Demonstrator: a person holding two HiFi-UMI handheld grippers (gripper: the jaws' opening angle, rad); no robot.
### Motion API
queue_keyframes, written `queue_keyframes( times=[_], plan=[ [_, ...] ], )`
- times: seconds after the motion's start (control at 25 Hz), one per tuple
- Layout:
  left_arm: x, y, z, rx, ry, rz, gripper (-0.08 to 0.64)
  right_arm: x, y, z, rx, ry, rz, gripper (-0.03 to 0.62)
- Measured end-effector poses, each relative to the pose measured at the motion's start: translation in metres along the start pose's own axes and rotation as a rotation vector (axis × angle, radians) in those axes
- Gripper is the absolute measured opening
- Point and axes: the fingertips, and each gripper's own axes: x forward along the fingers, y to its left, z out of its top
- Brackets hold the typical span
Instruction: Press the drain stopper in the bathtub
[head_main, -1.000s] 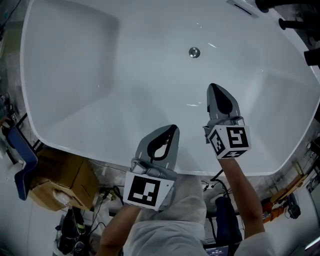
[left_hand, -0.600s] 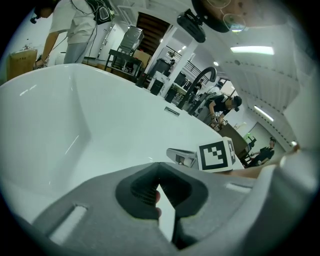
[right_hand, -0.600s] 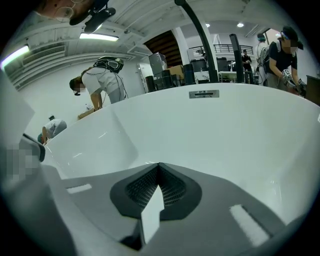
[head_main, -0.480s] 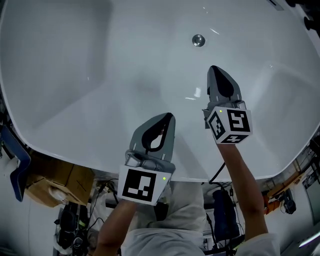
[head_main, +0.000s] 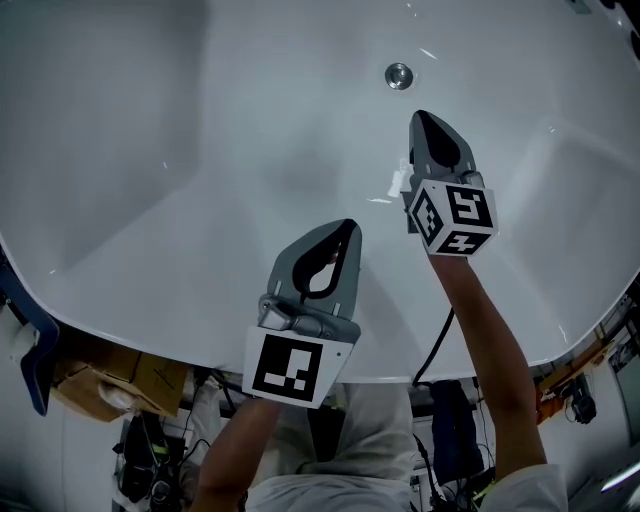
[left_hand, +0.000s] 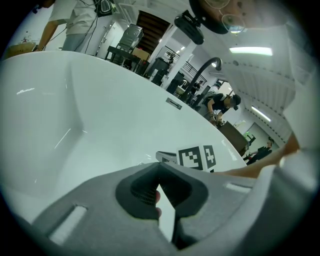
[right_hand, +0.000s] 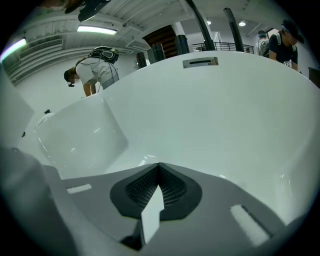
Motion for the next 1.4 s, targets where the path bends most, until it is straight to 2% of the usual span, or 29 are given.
queue_keyframes(
  times=[0.36, 0.56, 0.68, 0.88, 1.04, 1.24, 1.4],
  plan=[
    [0.021, 0.017, -0.018, 0.004, -0.004, 0.002, -0.002, 0.049, -0.02, -0.03, -0.071, 0.04, -0.004, 0.002],
    [0.039, 0.026, -0.033, 0.022, 0.011, -0.005, -0.002, 0.091, -0.042, -0.033, -0.216, 0.048, -0.023, 0.002],
    [0.048, 0.031, -0.045, 0.04, 0.025, -0.012, -0.002, 0.116, -0.051, -0.042, -0.183, 0.083, -0.015, 0.002],
    [0.055, 0.041, -0.051, 0.022, 0.012, -0.009, -0.002, 0.144, -0.064, -0.075, -0.127, 0.176, -0.008, 0.003],
    [0.055, 0.042, -0.055, 0.014, 0.005, -0.013, -0.002, 0.155, -0.072, -0.102, -0.121, 0.239, -0.012, 0.003],
    [0.058, 0.041, -0.058, 0.01, 0.008, -0.03, -0.002, 0.171, -0.081, -0.124, -0.165, 0.316, 0.0, 0.003],
    [0.059, 0.041, -0.058, -0.01, 0.015, -0.031, -0.002, 0.184, -0.09, -0.135, -0.148, 0.335, -0.018, 0.003]
  ],
)
